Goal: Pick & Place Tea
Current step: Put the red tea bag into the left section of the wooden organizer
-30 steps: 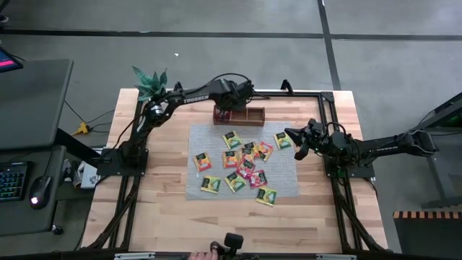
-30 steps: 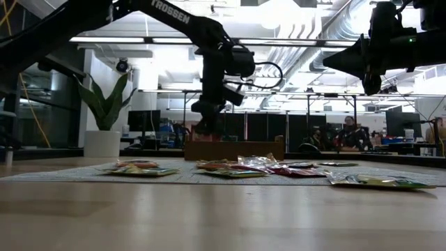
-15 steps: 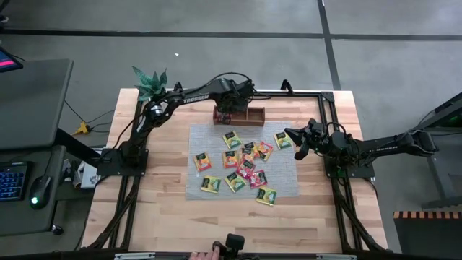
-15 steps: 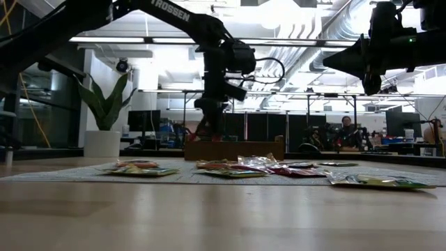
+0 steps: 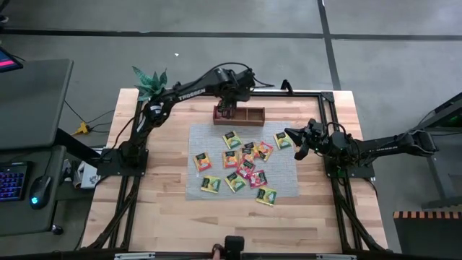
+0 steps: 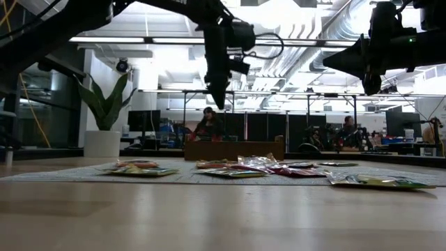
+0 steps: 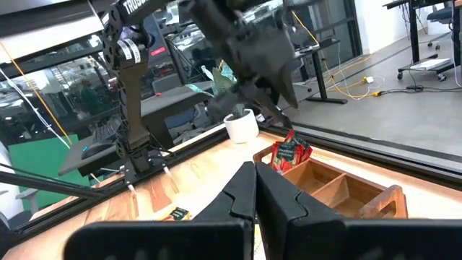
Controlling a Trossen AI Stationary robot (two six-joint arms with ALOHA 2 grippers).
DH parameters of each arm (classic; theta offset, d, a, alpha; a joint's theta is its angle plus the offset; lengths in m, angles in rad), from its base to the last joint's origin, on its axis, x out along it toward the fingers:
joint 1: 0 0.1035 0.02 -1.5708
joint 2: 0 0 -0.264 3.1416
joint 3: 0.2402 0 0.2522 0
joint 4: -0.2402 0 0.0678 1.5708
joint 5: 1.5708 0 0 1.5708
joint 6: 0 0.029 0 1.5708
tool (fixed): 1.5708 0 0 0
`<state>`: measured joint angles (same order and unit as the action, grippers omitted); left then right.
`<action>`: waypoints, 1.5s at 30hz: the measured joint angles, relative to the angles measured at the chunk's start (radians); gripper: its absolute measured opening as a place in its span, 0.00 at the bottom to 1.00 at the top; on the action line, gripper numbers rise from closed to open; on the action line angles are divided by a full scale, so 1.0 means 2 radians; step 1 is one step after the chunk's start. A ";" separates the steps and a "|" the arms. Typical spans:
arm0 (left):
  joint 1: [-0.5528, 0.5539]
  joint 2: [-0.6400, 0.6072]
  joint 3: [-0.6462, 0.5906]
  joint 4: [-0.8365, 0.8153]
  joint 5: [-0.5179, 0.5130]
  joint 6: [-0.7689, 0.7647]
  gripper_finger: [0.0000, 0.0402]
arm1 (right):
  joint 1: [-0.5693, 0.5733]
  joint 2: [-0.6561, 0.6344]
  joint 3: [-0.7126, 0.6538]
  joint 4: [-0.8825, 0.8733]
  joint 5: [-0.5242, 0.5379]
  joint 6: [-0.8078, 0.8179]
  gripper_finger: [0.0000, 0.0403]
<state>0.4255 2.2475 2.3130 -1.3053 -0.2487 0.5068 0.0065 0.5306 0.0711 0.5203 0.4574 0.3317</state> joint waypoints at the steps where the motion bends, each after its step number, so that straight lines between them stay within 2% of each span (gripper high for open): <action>1: 0.000 0.000 0.009 -0.010 0.015 -0.006 0.33 | 0.000 0.000 0.000 0.000 0.000 0.000 0.00; 10: -0.001 -0.018 0.015 -0.048 0.170 -0.047 0.33 | 0.000 0.000 0.000 0.000 0.000 0.000 0.00; 17: -0.023 -0.017 0.015 -0.073 0.194 -0.077 0.33 | 0.000 0.000 0.000 0.000 0.000 0.000 0.00; 20: -0.033 -0.017 0.015 -0.079 0.251 -0.098 0.33 | 0.000 0.000 0.000 0.000 0.000 0.000 0.00; 22: -0.040 -0.017 0.015 -0.080 0.272 -0.115 0.33 | 0.000 0.000 0.000 0.000 0.000 0.000 0.00; 30: -0.083 -0.017 0.015 -0.071 0.261 -0.195 0.33 | 0.000 0.000 0.000 0.000 0.000 0.000 0.00; 35: -0.107 -0.017 0.015 -0.033 0.260 -0.250 0.33 | 0.000 0.000 0.000 0.000 0.000 0.000 0.00; 45: -0.116 -0.017 0.015 -0.026 0.266 -0.311 0.33 | 0.000 0.000 0.000 0.000 0.000 0.000 0.00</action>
<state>0.1944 2.2131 2.3425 -1.3581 0.2829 -0.1159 0.0065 0.5305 0.0711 0.5201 0.4572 0.3317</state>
